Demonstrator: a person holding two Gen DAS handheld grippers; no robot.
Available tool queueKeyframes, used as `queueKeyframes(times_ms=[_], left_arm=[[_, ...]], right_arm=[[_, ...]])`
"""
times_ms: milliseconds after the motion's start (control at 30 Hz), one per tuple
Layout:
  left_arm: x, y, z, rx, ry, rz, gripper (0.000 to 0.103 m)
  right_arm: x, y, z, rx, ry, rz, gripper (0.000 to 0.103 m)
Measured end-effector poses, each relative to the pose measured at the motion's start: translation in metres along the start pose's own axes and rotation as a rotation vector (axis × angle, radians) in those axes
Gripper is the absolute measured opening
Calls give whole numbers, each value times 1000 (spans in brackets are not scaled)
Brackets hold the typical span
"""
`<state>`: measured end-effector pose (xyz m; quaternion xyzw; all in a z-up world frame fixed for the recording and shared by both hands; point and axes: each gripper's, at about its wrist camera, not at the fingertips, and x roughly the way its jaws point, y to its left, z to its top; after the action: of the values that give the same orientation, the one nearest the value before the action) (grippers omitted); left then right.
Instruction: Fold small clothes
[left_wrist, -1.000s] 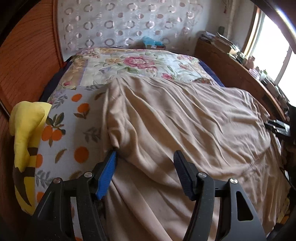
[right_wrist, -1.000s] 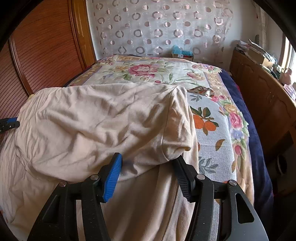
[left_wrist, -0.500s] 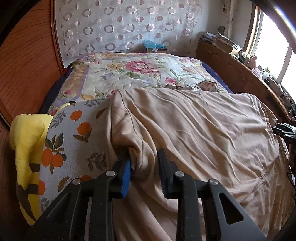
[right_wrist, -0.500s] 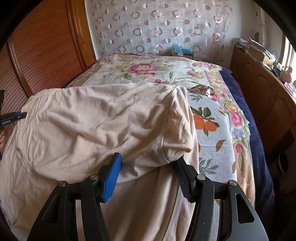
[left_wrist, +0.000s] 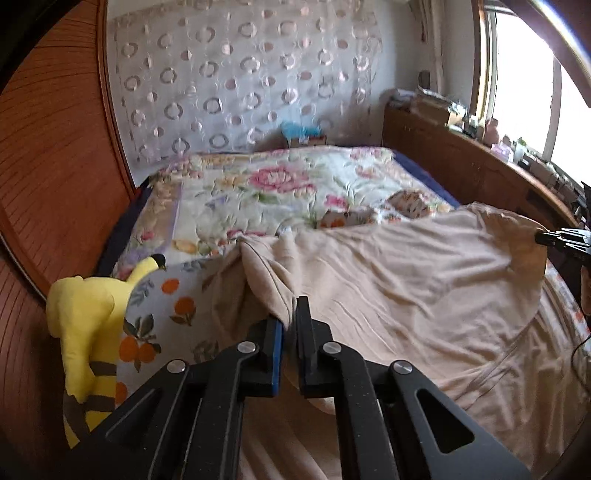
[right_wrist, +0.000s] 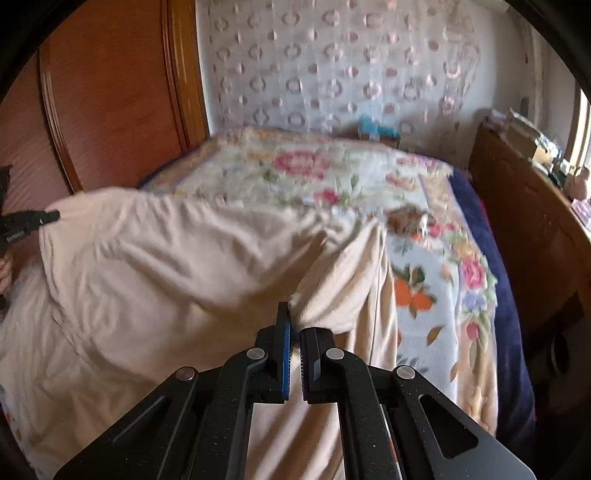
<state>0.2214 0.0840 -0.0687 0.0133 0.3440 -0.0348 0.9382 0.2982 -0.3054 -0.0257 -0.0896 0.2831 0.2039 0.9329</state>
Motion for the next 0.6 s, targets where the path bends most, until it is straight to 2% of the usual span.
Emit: queueKeyframes(times_ms=[133,333,600], left_arm=[[-16,7,4,-36,-33,-13,7],[-48,9,2,-61,-96,-33,7],[-89,9,-19,-67,-130,-39,7]], right_arm=[[-33,-2,4,20,-88,-4,4],[-77,3,-8,19,-155,-3,4],[-118,15,-48,26,-178,12,4]])
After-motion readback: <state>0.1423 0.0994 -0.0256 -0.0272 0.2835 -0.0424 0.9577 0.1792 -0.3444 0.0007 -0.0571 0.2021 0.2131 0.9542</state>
